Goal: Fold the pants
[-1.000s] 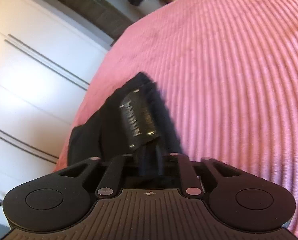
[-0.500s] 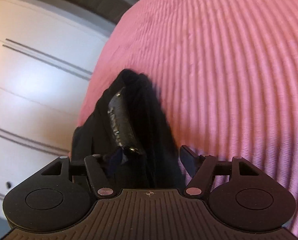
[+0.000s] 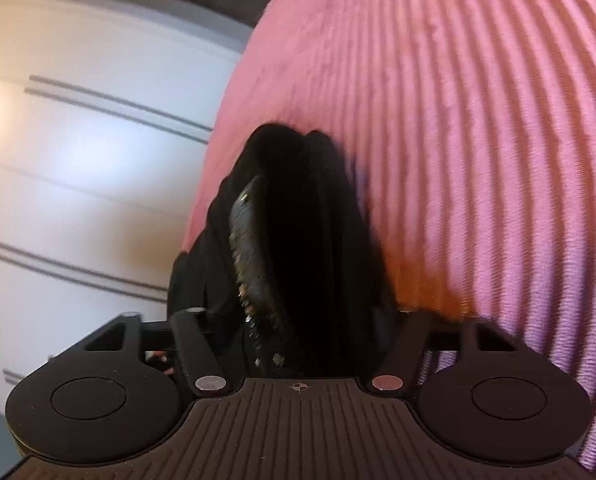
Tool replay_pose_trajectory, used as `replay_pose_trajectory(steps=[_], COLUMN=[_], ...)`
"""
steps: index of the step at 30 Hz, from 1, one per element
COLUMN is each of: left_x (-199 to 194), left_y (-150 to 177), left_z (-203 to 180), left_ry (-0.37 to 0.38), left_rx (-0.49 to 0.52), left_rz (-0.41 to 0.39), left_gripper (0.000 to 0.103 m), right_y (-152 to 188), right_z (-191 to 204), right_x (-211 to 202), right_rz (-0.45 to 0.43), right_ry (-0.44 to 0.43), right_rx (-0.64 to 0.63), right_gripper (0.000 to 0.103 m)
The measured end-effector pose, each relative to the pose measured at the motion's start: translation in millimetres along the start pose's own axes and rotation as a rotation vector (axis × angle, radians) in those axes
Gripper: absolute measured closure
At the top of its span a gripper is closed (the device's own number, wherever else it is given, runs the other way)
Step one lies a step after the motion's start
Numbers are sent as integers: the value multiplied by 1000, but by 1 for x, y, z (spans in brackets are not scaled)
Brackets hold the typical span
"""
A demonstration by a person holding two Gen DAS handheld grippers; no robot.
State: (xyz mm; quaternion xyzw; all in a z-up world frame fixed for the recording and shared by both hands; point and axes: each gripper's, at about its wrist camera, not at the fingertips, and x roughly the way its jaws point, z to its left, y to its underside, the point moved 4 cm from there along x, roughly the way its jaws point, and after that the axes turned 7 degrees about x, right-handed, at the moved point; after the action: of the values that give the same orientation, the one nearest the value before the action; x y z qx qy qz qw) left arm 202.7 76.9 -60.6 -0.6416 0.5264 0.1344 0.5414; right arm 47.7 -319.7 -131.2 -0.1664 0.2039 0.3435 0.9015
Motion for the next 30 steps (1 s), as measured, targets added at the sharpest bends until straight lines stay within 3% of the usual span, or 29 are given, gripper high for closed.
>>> replay_pose_trajectory(steps=[3, 8, 15, 20, 23, 26, 27, 28, 30], left_x=[-1, 1, -19, -36, -44, -52, -54, -56, -60], left_y=[3, 1, 1, -16, -31, -47, -52, -55, -60], left_z=[-6, -6, -18, -30, -42, -43, -40, -37, -29], left_ry=[-9, -13, -33, 14, -55, -72, -95, -151, -325], left_rx=[59, 41, 43, 13, 91, 77, 61, 54, 59], left_rz=[-2, -5, -60, -119, -166, -216, -233, -245, -265], left_gripper=[4, 4, 10, 17, 27, 28, 28, 28, 11], right_y=[-2, -4, 6, -2, -16, -31, -37, -44, -57], right_z=[8, 28, 71, 110, 131, 139, 143, 143, 136], right_x=[10, 32, 26, 20, 20, 17, 18, 16, 13], right_rz=[7, 22, -13, -40, -87, -141, -165, -187, -253], right_ry=[27, 97, 147, 112, 89, 75, 102, 138, 239], right_rx=[-41, -86, -216, -305, -350, -350, -366, -369, -329], right_gripper=[49, 42, 64, 65, 65, 65, 60, 47, 35])
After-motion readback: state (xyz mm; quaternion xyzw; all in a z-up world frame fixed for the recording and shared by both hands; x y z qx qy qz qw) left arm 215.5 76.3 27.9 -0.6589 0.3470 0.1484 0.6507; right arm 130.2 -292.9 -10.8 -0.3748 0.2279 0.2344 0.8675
